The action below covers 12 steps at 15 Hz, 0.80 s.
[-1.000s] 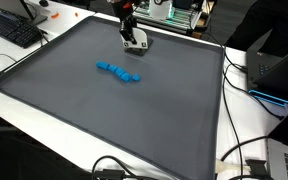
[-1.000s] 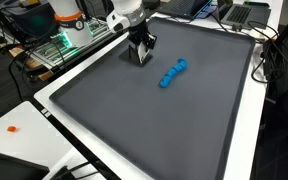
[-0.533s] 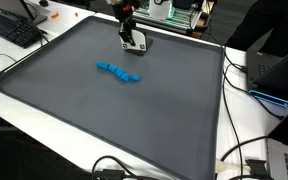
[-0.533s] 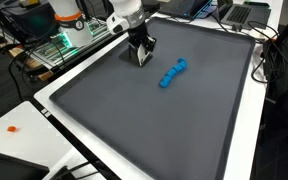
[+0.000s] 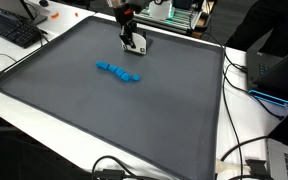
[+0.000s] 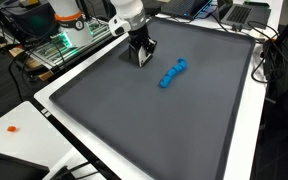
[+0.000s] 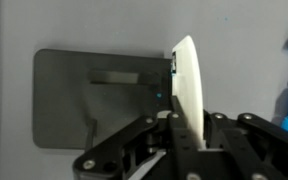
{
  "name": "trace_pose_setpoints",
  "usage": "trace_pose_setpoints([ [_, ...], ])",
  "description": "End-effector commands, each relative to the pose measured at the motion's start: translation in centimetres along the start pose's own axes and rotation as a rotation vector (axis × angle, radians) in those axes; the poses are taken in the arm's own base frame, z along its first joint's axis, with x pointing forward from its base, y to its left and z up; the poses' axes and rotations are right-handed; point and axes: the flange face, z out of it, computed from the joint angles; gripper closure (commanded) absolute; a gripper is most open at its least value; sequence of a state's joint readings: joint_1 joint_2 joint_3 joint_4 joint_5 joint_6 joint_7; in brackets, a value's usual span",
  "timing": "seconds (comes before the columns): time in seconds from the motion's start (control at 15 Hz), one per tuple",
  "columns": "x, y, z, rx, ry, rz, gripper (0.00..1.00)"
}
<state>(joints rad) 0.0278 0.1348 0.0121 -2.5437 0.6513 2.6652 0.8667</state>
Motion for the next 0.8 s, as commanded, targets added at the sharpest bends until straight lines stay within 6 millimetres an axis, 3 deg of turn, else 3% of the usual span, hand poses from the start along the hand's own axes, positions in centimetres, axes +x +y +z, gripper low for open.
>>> trace_pose_setpoints([
  [0.0,-0.2,0.3,0.9,-0.008,0.021,0.024,0.98],
  [0.13,-0.2,0.3,0.8,-0.011,0.022,0.026,0.98],
  [0.2,-0.1,0.3,0.5,-0.007,0.013,0.025,0.65],
  [0.33,-0.2,0.2,-0.3,0.003,-0.007,0.015,0.59],
  [0.73,-0.6,0.4,-2.9,0.004,-0.017,-0.039,0.13],
])
